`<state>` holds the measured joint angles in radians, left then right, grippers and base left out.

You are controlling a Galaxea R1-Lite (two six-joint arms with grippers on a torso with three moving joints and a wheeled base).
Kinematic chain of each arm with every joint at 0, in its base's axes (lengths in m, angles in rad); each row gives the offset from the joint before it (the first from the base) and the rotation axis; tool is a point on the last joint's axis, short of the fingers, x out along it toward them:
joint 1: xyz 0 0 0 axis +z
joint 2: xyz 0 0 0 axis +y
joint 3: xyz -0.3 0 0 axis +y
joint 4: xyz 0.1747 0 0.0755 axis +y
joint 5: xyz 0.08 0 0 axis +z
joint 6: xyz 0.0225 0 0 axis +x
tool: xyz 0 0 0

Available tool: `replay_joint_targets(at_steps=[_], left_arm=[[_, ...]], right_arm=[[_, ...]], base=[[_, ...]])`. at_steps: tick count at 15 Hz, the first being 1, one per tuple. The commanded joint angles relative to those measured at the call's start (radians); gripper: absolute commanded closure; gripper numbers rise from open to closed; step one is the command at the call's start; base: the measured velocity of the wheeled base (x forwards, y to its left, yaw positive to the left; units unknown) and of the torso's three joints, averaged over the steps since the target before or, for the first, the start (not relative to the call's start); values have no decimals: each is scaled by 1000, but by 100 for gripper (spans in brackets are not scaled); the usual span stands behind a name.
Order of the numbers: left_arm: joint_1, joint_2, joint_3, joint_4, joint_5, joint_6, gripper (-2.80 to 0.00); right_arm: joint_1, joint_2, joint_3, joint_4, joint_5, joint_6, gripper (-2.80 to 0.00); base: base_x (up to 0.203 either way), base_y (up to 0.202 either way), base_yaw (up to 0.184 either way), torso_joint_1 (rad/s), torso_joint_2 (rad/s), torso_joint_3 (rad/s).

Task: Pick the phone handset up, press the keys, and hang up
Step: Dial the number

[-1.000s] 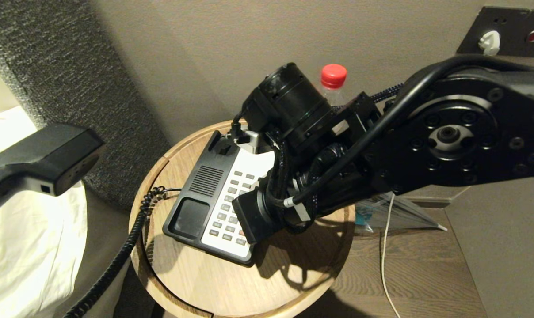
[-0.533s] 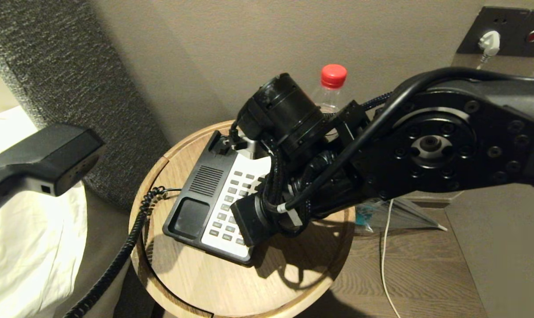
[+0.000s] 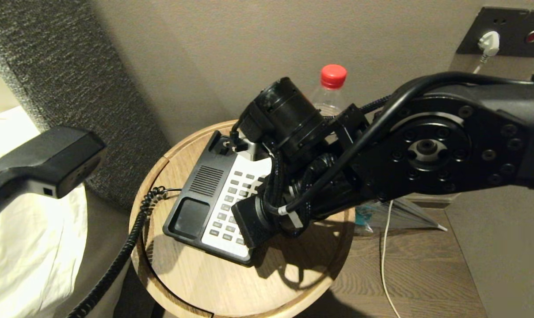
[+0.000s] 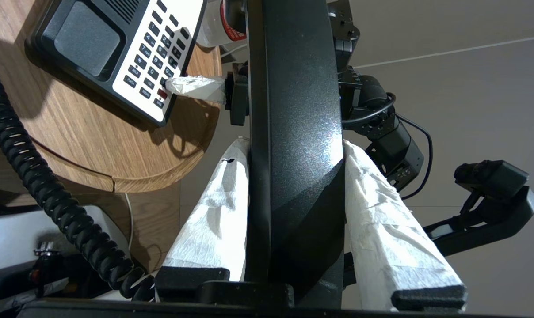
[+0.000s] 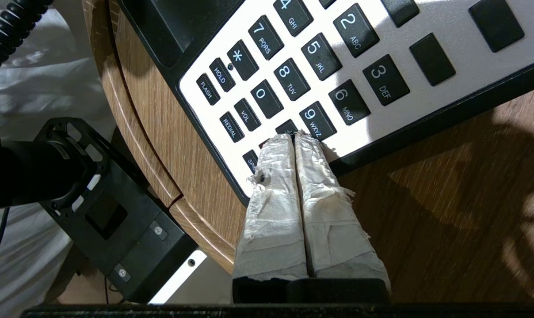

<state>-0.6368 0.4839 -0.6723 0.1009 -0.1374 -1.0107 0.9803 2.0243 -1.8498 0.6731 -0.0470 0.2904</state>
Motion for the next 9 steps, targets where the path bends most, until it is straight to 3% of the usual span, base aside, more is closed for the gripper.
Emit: replay_joint_targets(at_steps=[1, 9], left_arm=[[0, -2, 3, 2, 0, -6, 0], [0, -5, 4, 2, -1, -6, 0]], right_arm=[[-5, 2, 0, 6, -4, 1, 0], [27, -33, -10, 20, 7, 18, 0]], base=[[0, 0, 0, 0, 0, 0], [0, 0, 0, 0, 0, 0]])
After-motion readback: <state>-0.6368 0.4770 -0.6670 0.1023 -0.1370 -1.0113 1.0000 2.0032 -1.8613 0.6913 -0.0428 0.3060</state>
